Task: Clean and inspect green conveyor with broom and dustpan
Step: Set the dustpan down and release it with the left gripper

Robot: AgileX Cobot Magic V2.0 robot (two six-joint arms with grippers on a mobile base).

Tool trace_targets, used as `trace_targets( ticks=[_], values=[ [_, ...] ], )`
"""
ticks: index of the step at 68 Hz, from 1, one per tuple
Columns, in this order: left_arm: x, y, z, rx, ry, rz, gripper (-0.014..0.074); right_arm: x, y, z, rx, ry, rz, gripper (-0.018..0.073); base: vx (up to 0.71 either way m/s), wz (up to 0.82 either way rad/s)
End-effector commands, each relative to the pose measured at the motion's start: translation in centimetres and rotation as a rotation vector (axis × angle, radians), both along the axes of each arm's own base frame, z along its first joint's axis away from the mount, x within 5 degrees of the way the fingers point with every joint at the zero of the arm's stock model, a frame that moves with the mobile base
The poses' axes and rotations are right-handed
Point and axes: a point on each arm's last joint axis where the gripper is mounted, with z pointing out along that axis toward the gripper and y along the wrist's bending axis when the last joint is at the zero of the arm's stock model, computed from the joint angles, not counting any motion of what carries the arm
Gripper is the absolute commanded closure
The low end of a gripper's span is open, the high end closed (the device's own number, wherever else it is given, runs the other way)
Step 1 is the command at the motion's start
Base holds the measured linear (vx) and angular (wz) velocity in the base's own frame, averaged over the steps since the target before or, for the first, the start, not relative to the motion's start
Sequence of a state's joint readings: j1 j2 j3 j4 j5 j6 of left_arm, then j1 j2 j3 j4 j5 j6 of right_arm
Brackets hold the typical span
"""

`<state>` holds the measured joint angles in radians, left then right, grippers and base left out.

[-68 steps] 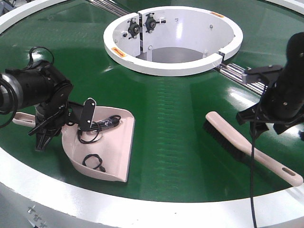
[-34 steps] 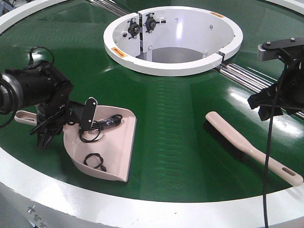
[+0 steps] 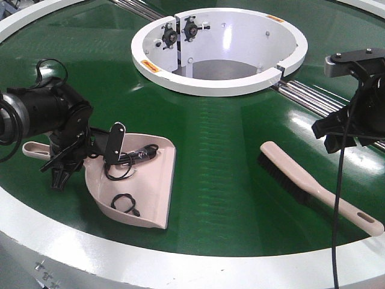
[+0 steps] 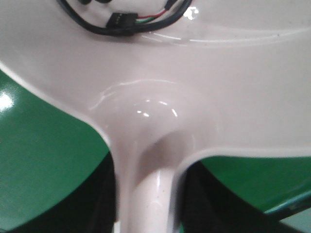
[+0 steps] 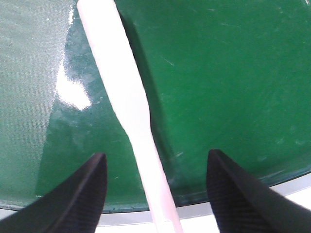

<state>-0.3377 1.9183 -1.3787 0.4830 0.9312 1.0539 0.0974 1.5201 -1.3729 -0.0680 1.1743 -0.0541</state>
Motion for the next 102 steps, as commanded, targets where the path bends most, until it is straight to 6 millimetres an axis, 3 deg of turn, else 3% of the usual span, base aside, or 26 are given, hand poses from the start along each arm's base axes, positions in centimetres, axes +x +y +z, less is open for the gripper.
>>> trace_targets(
  ticks=[1,16,38,51,71,92,102],
  values=[
    [0.2,-0.5,2.8,-0.061,-0.106,-0.005,0.0588,-0.4,-0.1,1.9,0.002,-0.094,0.009,0.012,0.0,0.0],
    [-0.1,-0.8,2.5,-0.12,-0.073,0.031,0.0494,-0.4,-0.1,1.9,0.002,-0.09,0.009,0.012,0.0,0.0],
    [-0.3,-0.9,2.5,-0.146,-0.062,0.071,0.0141,-0.5,-0.2,1.9,0.0,-0.075,0.008,0.0121,0.0,0.0],
    [-0.6,-0.8,2.7,-0.159,-0.062,0.144,0.0005,-0.8,-0.2,2.2,-0.003,-0.087,0.017,0.0121,0.0,0.0],
    [-2.1,-0.4,5.9,-0.242,-0.122,0.27,0.0007,-2.9,-0.4,5.1,0.007,-0.202,0.019,0.0121,0.0,0.0],
    [-6.3,0.2,12.1,-0.413,-0.175,0.364,0.001,-6.8,-0.5,9.1,0.043,-0.387,0.043,0.0121,0.0,0.0],
    [-8.4,0.0,15.2,-0.594,-0.23,0.423,0.001,-9.3,-0.7,11.3,0.053,-0.534,0.054,0.0121,0.0,0.0]
  ],
)
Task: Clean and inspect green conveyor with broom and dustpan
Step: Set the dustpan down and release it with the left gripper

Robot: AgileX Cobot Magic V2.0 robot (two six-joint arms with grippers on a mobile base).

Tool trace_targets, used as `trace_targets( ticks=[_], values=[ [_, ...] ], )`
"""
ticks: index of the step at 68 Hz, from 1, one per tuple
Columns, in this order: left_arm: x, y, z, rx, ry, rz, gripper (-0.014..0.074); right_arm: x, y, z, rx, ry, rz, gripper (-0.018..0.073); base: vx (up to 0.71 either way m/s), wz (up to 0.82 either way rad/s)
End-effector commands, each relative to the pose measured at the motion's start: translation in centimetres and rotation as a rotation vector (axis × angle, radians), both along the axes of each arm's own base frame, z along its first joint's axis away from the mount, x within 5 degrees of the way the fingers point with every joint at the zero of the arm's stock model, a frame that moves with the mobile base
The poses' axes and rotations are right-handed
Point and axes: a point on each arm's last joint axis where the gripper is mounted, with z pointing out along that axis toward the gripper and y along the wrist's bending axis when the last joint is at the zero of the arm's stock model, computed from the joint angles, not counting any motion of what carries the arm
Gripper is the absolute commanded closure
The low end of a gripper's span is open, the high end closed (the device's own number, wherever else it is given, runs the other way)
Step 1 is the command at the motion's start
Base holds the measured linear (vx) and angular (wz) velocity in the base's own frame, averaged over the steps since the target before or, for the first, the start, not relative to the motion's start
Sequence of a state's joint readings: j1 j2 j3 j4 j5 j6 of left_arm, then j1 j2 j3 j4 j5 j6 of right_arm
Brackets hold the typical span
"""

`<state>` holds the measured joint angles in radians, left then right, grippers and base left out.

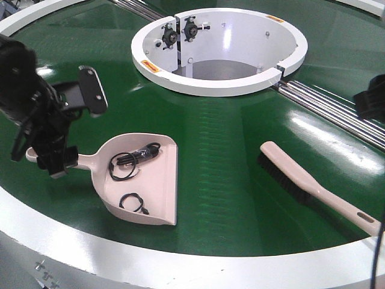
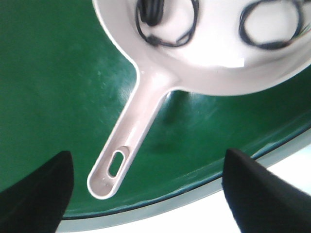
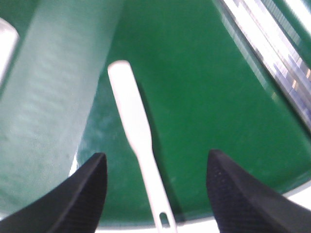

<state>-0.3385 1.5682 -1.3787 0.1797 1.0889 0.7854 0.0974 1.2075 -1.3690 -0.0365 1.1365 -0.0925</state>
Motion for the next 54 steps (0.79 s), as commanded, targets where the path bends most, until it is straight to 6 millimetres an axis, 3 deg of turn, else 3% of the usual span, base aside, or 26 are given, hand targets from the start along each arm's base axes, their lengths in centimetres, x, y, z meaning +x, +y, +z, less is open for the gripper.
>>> trace_targets(
  ticks=[1,14,29,39,54],
  values=[
    [-1.8,-0.3,3.8,-0.17,-0.115,0.064,0.001,-2.0,-0.2,2.9,0.012,-0.209,0.014,0.0121,0.0,0.0],
    [-4.7,0.0,7.2,-0.364,-0.181,0.159,0.001,-5.5,-0.2,2.8,0.047,-0.451,0.042,0.0121,0.0,0.0],
    [-9.9,1.0,10.7,-0.594,-0.379,0.144,0.001,-9.4,-0.6,-2.2,0.049,-0.635,0.054,0.0121,0.0,0.0],
    [-12.8,2.3,8.7,-0.702,-0.565,0.153,0.001,-11.5,-0.8,-5.9,0.056,-0.695,0.051,0.0121,0.0,0.0],
    [-17.1,4.2,0.9,-0.812,-0.735,0.198,0.001,-15.2,-1.1,-10.1,0.103,-0.799,0.038,0.0137,0.0,0.0]
  ],
)
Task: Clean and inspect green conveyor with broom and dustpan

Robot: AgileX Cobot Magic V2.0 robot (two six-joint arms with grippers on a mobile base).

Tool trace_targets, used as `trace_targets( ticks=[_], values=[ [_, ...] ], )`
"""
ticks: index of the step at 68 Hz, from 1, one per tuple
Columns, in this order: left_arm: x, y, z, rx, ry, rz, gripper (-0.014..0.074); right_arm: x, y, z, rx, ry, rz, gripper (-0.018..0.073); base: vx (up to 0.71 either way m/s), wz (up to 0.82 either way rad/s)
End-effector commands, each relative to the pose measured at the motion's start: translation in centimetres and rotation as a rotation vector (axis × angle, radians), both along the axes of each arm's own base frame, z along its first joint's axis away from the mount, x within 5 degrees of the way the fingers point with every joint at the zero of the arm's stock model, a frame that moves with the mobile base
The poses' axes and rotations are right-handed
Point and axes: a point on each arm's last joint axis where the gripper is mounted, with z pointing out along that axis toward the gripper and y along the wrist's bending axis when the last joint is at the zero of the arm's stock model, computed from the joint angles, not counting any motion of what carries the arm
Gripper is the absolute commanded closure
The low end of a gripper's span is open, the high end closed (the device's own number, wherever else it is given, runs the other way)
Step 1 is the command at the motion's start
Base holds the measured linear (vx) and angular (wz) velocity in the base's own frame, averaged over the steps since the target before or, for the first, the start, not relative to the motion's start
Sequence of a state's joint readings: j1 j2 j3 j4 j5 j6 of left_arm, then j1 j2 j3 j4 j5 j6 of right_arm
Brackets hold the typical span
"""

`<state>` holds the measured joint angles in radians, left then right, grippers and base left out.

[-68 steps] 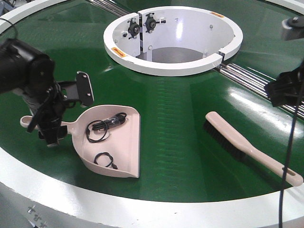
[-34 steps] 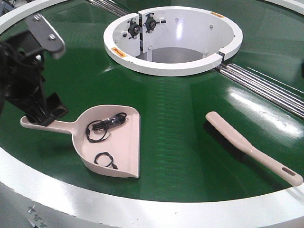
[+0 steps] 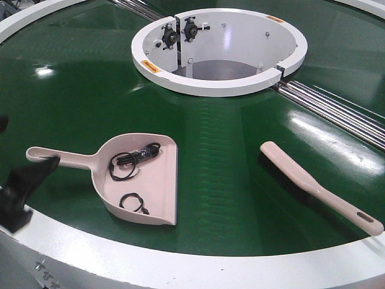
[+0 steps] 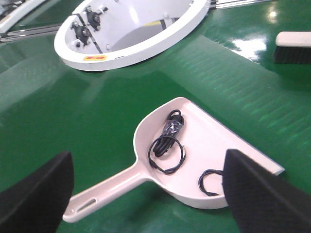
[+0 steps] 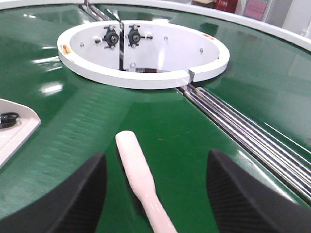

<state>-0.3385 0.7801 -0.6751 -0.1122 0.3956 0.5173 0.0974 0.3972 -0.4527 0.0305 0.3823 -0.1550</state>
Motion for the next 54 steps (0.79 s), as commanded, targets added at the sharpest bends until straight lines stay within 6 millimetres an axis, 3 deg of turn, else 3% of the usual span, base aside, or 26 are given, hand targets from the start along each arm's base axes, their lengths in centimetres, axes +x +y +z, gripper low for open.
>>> trace_targets(
  ticks=[1,10,20,32,40,47,50,54],
  values=[
    [-1.5,0.7,-1.0,-0.098,-0.15,0.034,0.001,-1.2,-0.1,0.8,0.047,-0.163,-0.004,0.0139,0.0,0.0],
    [-4.1,1.8,-3.5,-0.188,-0.243,0.059,0.001,-3.5,-0.2,0.0,0.116,-0.261,0.007,0.0165,0.0,0.0],
    [-6.6,2.7,-3.6,-0.291,-0.357,0.07,0.001,-4.9,-0.3,-0.4,0.128,-0.309,0.012,0.0188,0.0,0.0],
    [-7.3,3.0,-4.0,-0.302,-0.389,0.07,0.0033,-4.7,-0.3,-0.9,0.112,-0.303,0.008,0.0236,0.0,0.0],
    [-7.3,3.0,-3.9,-0.303,-0.394,0.071,0.0184,-4.7,-0.3,-0.7,0.115,-0.33,0.006,0.0372,0.0,0.0],
    [-7.2,3.0,-3.9,-0.302,-0.394,0.071,0.0491,-4.7,-0.3,-0.8,0.113,-0.32,0.007,0.0577,0.0,0.0],
    [-7.2,3.0,-3.9,-0.301,-0.401,0.071,0.0605,-4.7,-0.3,-0.8,0.112,-0.317,0.007,0.0573,0.0,0.0],
    [-7.2,3.0,-3.9,-0.302,-0.408,0.072,0.0605,-4.7,-0.3,-0.8,0.114,-0.319,0.008,0.0569,0.0,0.0]
  ],
)
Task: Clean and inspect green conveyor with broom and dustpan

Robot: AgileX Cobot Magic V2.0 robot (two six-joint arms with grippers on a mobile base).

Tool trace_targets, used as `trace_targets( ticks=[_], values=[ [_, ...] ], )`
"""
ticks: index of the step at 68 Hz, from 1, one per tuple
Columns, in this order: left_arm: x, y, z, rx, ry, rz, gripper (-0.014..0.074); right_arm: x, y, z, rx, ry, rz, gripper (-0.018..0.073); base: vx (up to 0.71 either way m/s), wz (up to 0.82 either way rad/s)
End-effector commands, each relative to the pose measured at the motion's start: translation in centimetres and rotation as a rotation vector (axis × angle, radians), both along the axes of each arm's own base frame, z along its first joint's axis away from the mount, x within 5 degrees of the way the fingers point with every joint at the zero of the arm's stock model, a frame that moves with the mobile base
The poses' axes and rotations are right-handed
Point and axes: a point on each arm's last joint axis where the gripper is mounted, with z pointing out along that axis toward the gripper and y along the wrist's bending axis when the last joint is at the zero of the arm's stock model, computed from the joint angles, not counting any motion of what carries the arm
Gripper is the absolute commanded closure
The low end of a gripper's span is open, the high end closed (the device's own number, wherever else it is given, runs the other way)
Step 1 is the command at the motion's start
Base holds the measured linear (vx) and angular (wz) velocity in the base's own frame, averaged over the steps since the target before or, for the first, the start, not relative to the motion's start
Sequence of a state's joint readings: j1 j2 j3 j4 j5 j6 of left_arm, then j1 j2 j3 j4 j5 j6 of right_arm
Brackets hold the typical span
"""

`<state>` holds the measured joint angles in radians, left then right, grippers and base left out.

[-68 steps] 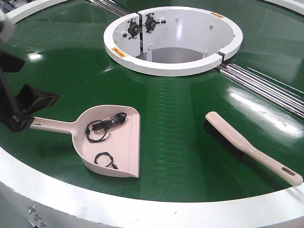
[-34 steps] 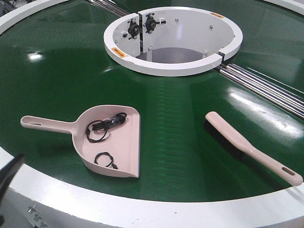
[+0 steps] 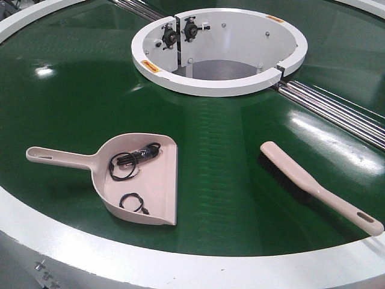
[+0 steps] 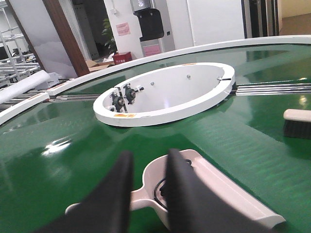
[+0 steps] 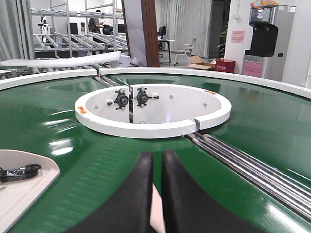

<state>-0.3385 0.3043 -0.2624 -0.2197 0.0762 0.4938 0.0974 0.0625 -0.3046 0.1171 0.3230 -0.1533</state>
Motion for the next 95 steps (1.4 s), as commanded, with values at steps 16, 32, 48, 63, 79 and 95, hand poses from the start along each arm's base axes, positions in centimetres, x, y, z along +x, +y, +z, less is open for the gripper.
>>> trace_targets(
  ticks=[16,32,48,63,79,95],
  values=[
    [0.1,0.2,1.7,-0.056,-0.1,0.02,0.0604,0.0,-0.1,1.4,0.006,-0.082,-0.012,0.0568,0.0,0.0],
    [0.1,0.2,1.7,-0.056,-0.1,0.02,0.0604,0.0,-0.1,1.4,0.006,-0.082,-0.012,0.0568,0.0,0.0],
    [0.1,0.2,1.6,-0.036,-0.105,0.021,0.0604,0.0,-0.1,1.4,0.006,-0.082,-0.012,0.0568,0.0,0.0],
    [0.3,0.3,-0.9,-0.151,-0.014,0.041,0.0604,0.0,-0.1,1.4,0.006,-0.082,-0.012,0.0568,0.0,0.0],
    [-0.9,1.3,-5.2,-0.223,-0.042,0.126,0.0604,0.0,-0.1,1.4,0.006,-0.082,-0.012,0.0568,0.0,0.0],
    [-2.2,2.3,-7.0,-0.234,-0.088,0.238,0.0604,0.0,-0.1,1.4,0.006,-0.082,-0.012,0.0568,0.0,0.0]
  ],
)
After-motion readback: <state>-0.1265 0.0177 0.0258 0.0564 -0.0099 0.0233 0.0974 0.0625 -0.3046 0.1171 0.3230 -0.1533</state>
